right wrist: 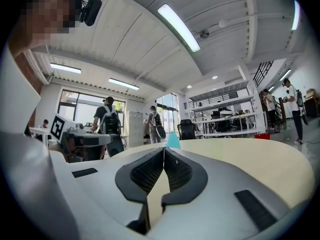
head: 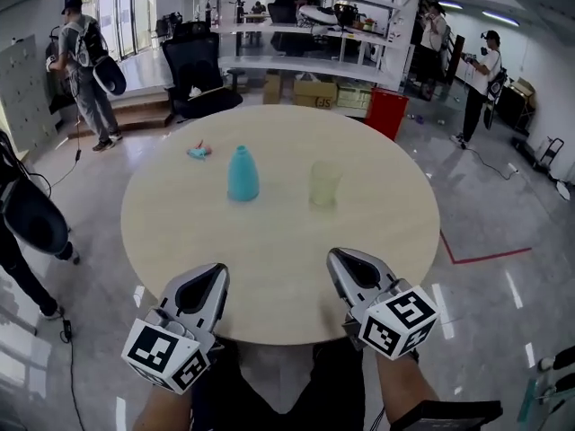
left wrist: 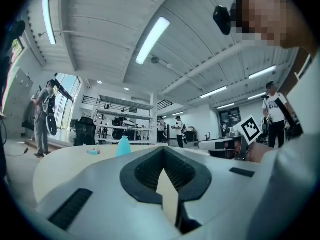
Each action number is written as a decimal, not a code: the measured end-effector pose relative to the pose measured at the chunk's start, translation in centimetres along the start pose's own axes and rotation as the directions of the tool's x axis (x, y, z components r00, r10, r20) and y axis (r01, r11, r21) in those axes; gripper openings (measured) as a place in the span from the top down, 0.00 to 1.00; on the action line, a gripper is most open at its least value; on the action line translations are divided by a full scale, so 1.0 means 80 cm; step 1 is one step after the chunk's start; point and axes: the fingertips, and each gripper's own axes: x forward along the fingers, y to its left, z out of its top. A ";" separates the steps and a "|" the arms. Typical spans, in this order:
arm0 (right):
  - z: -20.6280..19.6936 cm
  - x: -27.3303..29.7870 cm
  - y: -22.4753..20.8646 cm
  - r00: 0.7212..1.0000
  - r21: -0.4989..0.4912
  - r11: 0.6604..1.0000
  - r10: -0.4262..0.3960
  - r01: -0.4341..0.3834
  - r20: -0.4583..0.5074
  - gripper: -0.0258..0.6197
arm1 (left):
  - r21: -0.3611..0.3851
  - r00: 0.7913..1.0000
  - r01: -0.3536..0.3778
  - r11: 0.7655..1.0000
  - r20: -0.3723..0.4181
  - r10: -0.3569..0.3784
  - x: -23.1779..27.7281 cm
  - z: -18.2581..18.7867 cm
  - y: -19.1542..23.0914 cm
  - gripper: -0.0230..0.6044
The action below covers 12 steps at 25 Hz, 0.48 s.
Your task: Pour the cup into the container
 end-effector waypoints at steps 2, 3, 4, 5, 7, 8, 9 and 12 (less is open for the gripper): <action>-0.004 -0.027 0.027 1.000 -0.001 1.000 -0.004 0.004 -0.005 0.95 | -0.049 1.000 -0.002 0.999 0.002 0.002 -0.032 -0.006 -0.014 0.97; -0.007 -0.043 0.041 1.000 -0.003 1.000 -0.006 0.006 -0.010 0.95 | -0.069 1.000 0.003 0.998 0.003 -0.003 -0.050 -0.007 -0.023 0.97; -0.010 -0.060 0.056 1.000 -0.005 1.000 -0.010 0.010 -0.014 0.95 | -0.075 1.000 0.007 0.997 0.002 -0.007 -0.068 -0.008 -0.033 0.97; -0.012 -0.078 0.072 1.000 -0.007 1.000 -0.015 0.015 -0.017 0.95 | -0.070 1.000 0.011 0.997 0.002 -0.011 -0.086 -0.008 -0.044 0.97; -0.017 -0.114 0.106 1.000 -0.003 1.000 -0.022 0.022 -0.017 0.95 | -0.055 1.000 0.020 0.998 0.006 -0.020 -0.126 -0.006 -0.067 0.97; -0.021 -0.130 0.124 1.000 0.003 1.000 -0.023 0.023 -0.019 0.95 | -0.052 1.000 0.027 0.998 0.006 -0.026 -0.147 -0.007 -0.079 0.97; -0.026 -0.146 0.143 1.000 0.010 1.000 -0.021 0.022 -0.023 0.95 | -0.052 0.999 0.034 0.998 0.002 -0.034 -0.168 -0.010 -0.091 0.97; -0.032 -0.191 0.186 0.999 0.020 0.999 -0.037 0.038 -0.027 0.95 | -0.041 0.998 0.058 0.997 -0.022 -0.059 -0.221 -0.017 -0.122 0.97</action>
